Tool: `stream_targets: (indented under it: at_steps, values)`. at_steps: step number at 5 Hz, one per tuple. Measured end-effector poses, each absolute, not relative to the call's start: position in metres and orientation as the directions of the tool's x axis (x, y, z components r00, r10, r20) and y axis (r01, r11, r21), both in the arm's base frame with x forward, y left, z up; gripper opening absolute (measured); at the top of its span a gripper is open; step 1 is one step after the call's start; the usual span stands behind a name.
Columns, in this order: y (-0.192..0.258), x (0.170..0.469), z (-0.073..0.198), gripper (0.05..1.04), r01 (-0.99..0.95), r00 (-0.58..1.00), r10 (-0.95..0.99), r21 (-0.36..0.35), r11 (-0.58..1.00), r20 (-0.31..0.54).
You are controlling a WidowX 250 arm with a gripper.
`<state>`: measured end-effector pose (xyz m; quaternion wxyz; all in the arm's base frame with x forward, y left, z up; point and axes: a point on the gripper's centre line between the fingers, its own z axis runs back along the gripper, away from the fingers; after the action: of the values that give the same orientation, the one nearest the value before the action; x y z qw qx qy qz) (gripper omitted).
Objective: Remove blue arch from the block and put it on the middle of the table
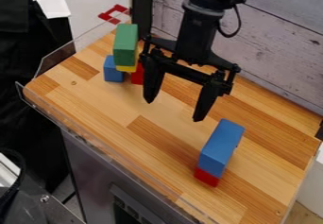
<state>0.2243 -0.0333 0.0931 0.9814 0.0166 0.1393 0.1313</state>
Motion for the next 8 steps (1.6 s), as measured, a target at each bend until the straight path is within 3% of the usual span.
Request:
stream_targets:
  at_steps: [1,2,4,6,8]
  values:
    - [-0.034,0.221,0.087,0.999,-0.252,0.919,0.264,0.078,0.965,-0.294]
    - [-0.044,0.219,0.089,0.999,-0.245,0.915,0.245,0.043,0.969,-0.320]
    - [-0.059,0.217,0.102,0.999,-0.211,0.930,0.206,0.015,0.977,-0.304]
    - [-0.094,0.221,0.080,0.999,-0.111,0.925,0.143,0.109,0.988,-0.351]
    - [-0.116,0.225,0.074,0.999,-0.063,0.925,0.092,0.092,0.994,-0.368]
